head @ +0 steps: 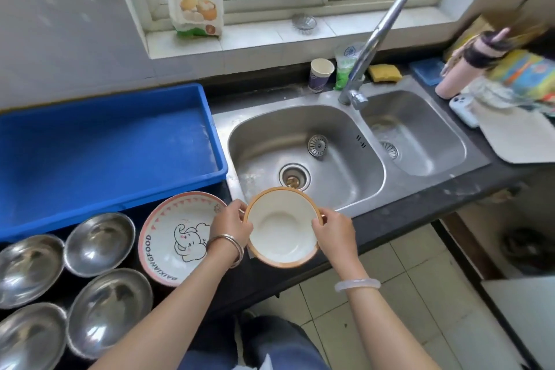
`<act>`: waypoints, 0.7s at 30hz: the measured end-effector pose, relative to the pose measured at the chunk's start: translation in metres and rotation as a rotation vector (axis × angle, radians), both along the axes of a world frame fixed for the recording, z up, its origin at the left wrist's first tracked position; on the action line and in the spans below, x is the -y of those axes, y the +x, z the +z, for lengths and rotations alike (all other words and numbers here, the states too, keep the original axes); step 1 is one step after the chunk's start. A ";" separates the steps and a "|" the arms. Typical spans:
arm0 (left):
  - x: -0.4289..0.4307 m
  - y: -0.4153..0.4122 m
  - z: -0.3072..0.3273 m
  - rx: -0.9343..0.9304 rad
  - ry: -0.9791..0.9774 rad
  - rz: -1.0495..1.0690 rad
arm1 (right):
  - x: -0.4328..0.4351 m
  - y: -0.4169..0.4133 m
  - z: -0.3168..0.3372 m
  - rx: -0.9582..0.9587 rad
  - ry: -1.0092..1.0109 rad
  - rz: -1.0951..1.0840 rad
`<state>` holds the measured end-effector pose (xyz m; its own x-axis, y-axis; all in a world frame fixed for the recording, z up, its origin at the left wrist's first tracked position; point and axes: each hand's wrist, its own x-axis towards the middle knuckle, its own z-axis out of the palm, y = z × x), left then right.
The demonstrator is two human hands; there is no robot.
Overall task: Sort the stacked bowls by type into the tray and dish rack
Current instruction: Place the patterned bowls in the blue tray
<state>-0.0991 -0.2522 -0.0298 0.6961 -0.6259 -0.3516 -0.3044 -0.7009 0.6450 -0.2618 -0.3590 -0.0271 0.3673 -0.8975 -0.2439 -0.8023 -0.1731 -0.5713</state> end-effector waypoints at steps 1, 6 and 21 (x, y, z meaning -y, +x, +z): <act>0.000 -0.002 -0.002 -0.002 0.002 -0.001 | 0.001 -0.001 -0.002 -0.003 0.009 -0.008; 0.001 -0.008 -0.010 -0.008 0.002 0.025 | 0.003 -0.005 -0.010 -0.021 0.034 -0.009; -0.004 -0.008 -0.015 -0.095 -0.053 0.058 | 0.003 -0.006 -0.011 0.015 0.106 0.047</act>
